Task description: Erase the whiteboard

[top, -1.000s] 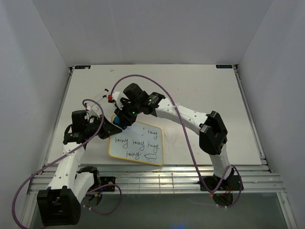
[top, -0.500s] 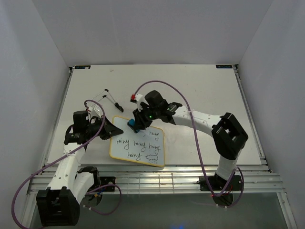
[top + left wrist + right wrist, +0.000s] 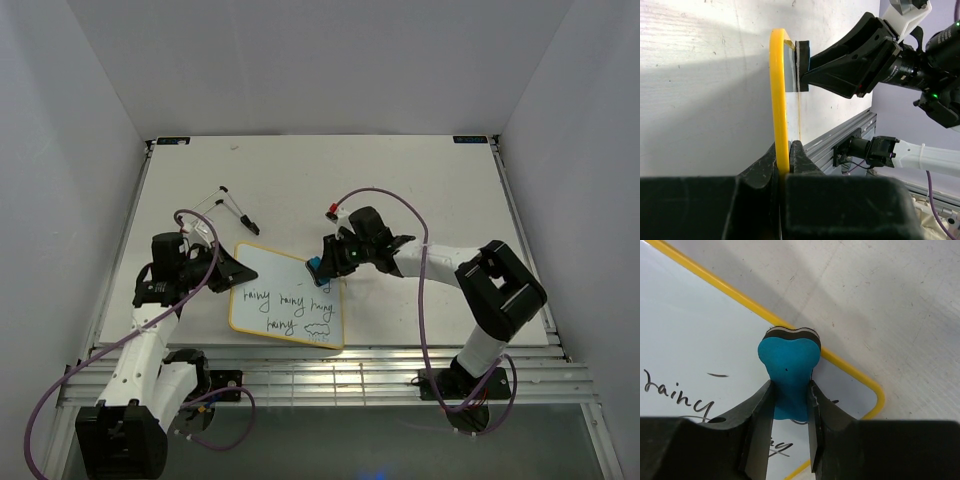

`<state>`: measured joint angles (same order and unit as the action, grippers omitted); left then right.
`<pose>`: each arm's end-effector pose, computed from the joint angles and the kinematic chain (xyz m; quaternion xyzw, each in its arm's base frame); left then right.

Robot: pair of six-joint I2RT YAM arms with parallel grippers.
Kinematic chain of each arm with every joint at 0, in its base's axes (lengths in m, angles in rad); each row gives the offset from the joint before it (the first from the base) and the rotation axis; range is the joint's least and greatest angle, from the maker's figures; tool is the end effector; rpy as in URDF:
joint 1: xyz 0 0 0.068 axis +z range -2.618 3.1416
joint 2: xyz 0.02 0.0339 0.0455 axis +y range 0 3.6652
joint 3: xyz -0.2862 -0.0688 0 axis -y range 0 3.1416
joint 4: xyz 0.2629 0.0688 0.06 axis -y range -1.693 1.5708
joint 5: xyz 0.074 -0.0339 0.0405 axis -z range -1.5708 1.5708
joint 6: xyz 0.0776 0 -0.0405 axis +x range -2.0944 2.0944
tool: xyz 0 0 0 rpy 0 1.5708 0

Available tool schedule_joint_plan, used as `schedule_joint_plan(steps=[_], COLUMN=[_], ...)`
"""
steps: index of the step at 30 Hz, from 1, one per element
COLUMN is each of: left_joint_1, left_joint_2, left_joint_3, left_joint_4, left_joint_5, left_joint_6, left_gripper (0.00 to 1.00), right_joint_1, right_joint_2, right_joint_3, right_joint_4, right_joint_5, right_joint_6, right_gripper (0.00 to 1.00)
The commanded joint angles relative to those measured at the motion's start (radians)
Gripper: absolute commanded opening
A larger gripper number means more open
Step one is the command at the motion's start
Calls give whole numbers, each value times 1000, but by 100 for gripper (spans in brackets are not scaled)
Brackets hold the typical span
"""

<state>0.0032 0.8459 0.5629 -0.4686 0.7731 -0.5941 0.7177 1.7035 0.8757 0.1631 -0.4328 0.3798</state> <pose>0.1942 -0.0536 0.2235 -0.1065 0.8562 -0.4382 0.2522 0.2751 0.2834 0.1551 -0.2403 0.8498 0.3877 0.2640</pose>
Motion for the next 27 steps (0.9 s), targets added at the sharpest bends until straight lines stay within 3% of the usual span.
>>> schedule_joint_plan(steps=[1, 8, 13, 27], left_joint_1=[-35, -35, -35, -35], left_joint_2=[-30, -36, -37, -97], left_joint_3=[11, 5, 5, 2], left_joint_4=[182, 188, 188, 170], left_joint_5=[103, 77, 74, -18], left_joint_6=[100, 89, 89, 83], left_gripper=[0, 0, 0, 0], right_joint_1=[138, 389, 391, -12], right_joint_2=[119, 39, 120, 32], right_joint_3=[31, 275, 312, -251], right_joint_4=[-269, -278, -295, -298], right_joint_5=[131, 120, 144, 206], right_joint_6=[-2, 88, 65, 30], right_gripper=[8, 8, 8, 8])
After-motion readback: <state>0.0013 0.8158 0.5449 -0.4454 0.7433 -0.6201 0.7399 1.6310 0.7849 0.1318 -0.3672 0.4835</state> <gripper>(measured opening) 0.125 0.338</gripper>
